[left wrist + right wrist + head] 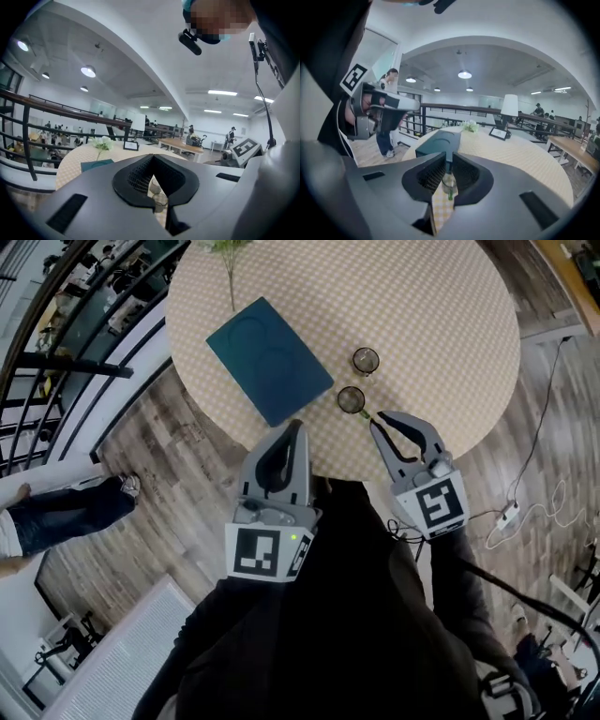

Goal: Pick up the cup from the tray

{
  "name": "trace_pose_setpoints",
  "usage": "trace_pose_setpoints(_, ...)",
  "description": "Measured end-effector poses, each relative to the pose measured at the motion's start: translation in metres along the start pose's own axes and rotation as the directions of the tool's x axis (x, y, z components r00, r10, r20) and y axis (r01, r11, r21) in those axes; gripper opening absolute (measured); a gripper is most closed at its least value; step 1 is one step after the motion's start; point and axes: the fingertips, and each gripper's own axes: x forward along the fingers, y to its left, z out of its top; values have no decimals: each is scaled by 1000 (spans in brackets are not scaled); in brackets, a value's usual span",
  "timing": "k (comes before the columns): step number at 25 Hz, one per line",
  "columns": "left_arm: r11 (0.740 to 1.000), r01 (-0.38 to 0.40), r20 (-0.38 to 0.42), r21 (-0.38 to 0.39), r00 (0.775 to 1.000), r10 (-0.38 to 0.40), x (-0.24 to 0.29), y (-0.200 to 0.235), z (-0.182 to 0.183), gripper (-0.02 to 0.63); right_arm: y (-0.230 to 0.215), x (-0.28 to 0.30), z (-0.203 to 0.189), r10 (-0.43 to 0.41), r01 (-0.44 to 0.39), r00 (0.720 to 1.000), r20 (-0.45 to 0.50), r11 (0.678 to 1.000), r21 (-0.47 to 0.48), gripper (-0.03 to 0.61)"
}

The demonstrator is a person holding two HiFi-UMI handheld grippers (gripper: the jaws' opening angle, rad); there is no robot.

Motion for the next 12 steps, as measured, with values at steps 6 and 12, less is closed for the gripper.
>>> trace_pose_setpoints(6,994,-98,112,45,989,92,-12,8,44,5,9,-17,84,-1,-26,978,206,991,130,11)
trace_pose_setpoints(12,977,-189,165,100,971,171,-27,24,71,5,15,-10,138,-70,37,962,263,991,128,9)
